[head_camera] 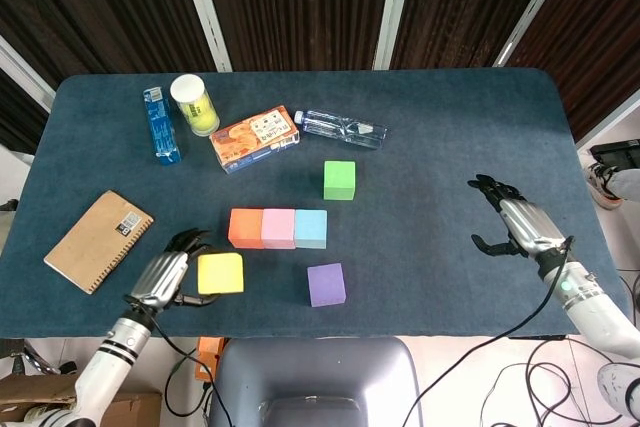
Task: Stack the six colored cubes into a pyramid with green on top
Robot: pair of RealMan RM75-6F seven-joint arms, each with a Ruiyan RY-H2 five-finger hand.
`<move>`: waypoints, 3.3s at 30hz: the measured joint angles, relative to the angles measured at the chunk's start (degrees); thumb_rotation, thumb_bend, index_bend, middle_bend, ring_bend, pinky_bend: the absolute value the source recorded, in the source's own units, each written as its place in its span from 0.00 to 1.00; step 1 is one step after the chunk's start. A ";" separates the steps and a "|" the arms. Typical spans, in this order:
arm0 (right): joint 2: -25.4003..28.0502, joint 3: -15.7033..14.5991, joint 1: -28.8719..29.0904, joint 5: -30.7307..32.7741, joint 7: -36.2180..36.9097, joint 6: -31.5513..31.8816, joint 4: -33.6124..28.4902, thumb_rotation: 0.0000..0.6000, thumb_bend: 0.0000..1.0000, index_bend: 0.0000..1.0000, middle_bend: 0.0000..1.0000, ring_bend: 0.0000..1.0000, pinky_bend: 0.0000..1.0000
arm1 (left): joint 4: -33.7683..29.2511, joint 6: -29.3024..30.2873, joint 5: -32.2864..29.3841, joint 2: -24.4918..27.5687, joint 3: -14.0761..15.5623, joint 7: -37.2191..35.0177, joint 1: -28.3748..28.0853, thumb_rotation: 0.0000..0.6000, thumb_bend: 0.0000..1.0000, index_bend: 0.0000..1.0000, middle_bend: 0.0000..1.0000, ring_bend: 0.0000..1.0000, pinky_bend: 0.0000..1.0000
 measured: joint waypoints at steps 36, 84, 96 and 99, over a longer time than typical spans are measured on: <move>2.27 3.72 6.58 11.06 -3.36 -7.87 -1.02 1.00 0.32 0.08 0.00 0.00 0.00 | 19.74 -31.93 -24.85 2.02 -10.65 -8.46 -26.16 1.00 0.29 0.48 0.12 0.01 0.05; -0.55 3.23 6.13 10.34 -1.98 -10.83 4.29 1.00 0.32 0.05 0.00 0.00 0.00 | 22.51 -27.24 -29.80 -3.06 -4.62 -8.25 -30.61 0.96 0.30 0.48 0.12 0.01 0.05; -0.35 3.36 6.09 10.33 -1.66 -11.23 4.31 1.00 0.32 0.04 0.00 0.00 0.00 | 22.56 -26.85 -28.22 -2.95 -4.21 -8.46 -30.48 0.89 0.26 0.33 0.12 0.01 0.05; -0.29 3.37 6.05 10.30 -1.58 -11.31 4.31 1.00 0.32 0.04 0.00 0.00 0.00 | 22.74 -26.81 -27.76 -2.96 -4.20 -8.57 -30.40 0.90 0.26 0.33 0.12 0.01 0.05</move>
